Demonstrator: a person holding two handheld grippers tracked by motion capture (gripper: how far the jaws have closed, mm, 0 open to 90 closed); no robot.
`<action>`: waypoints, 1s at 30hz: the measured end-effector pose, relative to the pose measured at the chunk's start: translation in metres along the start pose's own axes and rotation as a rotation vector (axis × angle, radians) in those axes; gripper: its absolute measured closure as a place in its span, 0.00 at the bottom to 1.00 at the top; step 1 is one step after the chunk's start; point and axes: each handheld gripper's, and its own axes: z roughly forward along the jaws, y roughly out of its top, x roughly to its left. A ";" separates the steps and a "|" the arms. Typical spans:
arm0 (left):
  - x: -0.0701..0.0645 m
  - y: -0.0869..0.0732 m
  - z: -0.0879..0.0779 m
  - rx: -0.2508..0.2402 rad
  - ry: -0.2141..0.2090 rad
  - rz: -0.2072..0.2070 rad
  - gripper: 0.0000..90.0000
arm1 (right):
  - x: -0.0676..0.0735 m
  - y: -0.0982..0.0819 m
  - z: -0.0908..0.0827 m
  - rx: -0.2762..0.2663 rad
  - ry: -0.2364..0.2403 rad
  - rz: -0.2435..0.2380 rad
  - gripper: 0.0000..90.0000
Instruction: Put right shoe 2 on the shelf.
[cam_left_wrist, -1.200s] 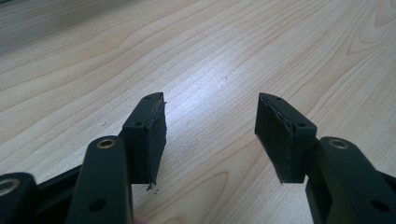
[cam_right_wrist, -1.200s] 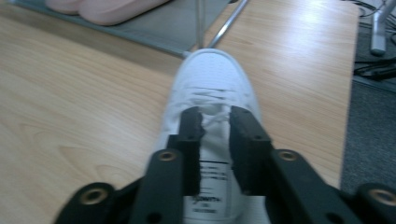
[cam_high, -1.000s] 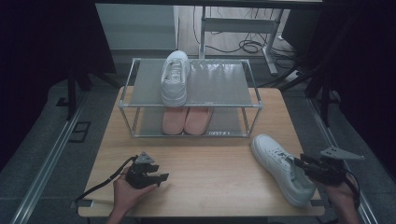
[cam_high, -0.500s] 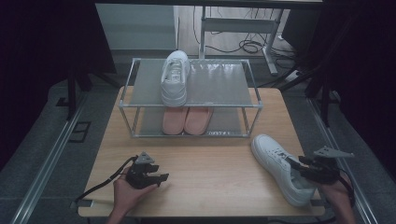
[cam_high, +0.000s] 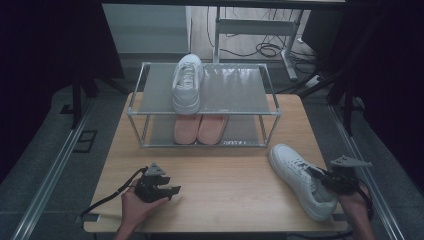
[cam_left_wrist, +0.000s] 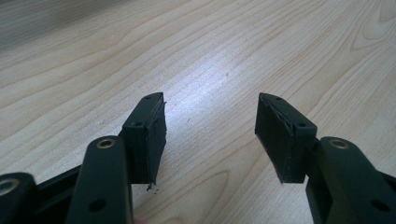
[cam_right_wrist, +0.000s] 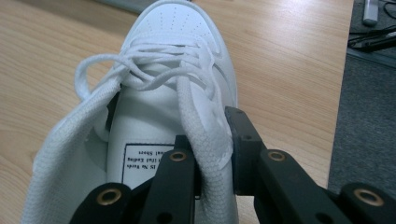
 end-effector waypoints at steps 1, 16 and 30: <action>0.000 0.000 0.000 0.000 0.000 0.000 0.49 | 0.000 -0.001 0.000 -0.006 0.004 0.006 0.90; 0.000 0.000 0.000 0.000 0.000 -0.003 0.49 | 0.012 0.000 -0.023 -0.120 0.030 0.040 0.91; 0.000 0.000 0.000 -0.001 0.001 -0.003 0.49 | 0.035 0.006 -0.036 -0.208 0.099 0.035 0.91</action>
